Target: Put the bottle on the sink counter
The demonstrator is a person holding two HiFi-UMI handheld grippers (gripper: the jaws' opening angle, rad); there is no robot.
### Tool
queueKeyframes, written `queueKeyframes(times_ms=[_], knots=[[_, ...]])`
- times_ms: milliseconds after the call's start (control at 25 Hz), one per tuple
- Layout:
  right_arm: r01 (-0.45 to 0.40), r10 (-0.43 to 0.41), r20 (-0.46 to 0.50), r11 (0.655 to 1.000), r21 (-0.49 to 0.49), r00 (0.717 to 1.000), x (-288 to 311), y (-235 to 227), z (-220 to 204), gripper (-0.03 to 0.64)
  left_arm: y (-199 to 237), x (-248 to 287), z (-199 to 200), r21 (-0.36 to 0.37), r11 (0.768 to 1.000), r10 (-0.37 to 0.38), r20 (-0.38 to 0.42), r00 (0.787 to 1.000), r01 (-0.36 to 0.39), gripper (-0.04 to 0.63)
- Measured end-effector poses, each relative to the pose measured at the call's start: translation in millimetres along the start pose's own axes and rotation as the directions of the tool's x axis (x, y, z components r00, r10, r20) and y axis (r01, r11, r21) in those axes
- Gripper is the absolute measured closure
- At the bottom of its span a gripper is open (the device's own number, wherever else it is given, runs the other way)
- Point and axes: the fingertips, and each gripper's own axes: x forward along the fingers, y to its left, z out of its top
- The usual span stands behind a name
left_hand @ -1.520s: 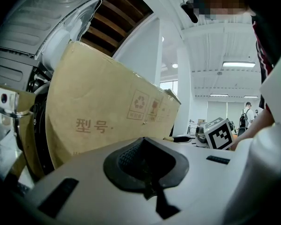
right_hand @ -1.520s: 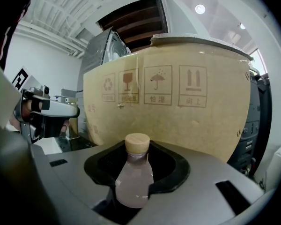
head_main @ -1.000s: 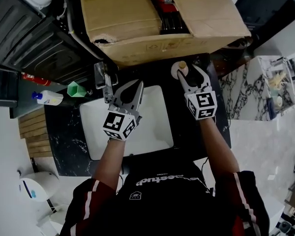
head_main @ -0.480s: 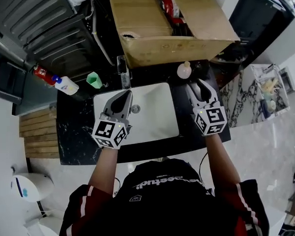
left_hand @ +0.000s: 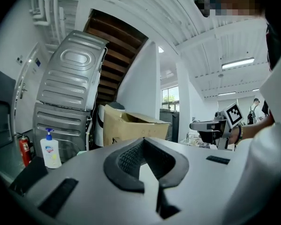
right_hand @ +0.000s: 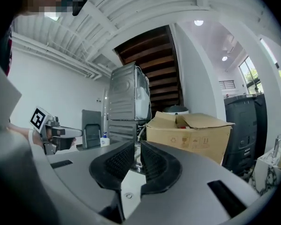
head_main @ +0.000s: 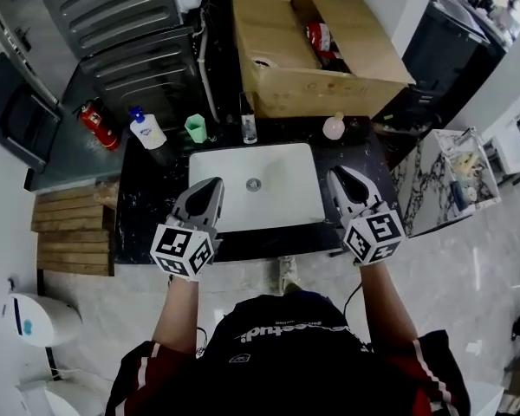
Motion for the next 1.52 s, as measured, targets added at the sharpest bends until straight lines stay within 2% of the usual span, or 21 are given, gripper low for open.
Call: queueKeyframes(times_ms=[280, 480, 840, 1520], knots=[[-0.075, 0.074, -0.005, 0.997, -0.007, 0.997, -38, 76, 16, 0.569, -22, -54, 14, -0.020, 1.000, -0.022, 0.008, 1.000, 0.022, 0.581], [-0.130, 0.130, 0.012, 0.991, 0.009, 0.991, -51, 104, 35, 0.569, -37, -70, 29, -0.022, 0.999, -0.025, 0.027, 0.999, 0.025, 0.581], [-0.184, 0.184, 0.026, 0.983, -0.005, 0.983, -56, 112, 49, 0.569, -58, -70, 50, -0.013, 1.000, -0.010, 0.074, 0.997, 0.011, 0.581], [-0.157, 0.157, 0.021, 0.988, -0.007, 0.987, -63, 100, 48, 0.575, -68, -68, 52, 0.009, 1.000, 0.017, 0.070, 0.997, -0.017, 0.581]])
